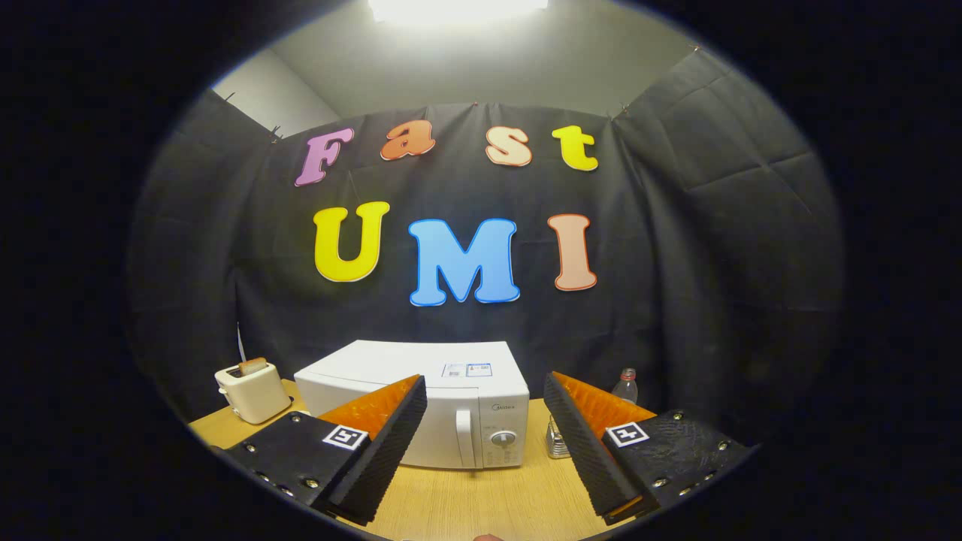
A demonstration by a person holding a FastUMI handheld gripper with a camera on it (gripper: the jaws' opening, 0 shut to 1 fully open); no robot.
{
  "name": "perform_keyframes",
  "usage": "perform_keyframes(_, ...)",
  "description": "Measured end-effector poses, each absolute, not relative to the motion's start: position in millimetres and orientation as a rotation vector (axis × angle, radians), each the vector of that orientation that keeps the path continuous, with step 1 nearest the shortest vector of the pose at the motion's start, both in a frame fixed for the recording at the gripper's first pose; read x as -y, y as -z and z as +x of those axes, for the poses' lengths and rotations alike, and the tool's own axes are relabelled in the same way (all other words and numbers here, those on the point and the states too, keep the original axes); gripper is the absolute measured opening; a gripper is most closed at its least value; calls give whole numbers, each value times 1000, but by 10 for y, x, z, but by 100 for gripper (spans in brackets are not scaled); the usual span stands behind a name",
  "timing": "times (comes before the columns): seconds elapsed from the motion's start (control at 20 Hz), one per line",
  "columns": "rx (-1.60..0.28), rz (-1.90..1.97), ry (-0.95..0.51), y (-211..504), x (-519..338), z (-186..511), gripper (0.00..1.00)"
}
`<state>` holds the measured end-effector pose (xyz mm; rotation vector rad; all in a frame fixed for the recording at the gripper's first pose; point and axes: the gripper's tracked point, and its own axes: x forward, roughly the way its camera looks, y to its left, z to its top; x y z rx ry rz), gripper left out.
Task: Open the microwave, put the food inside, and close the microwave door.
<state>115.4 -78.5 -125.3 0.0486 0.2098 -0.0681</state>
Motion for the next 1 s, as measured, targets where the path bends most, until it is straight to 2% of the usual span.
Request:
perform_keyframes(0.55,-345,17,-9,2252,643,1896,99)
perform_keyframes(0.7,-388,8,-26,2539,577,2039,90)
perform_keyframes(0.8,-423,2,-35,2735,546,2105,77)
perform_keyframes(1.0,-478,-1,-44,3042,498,2226,77)
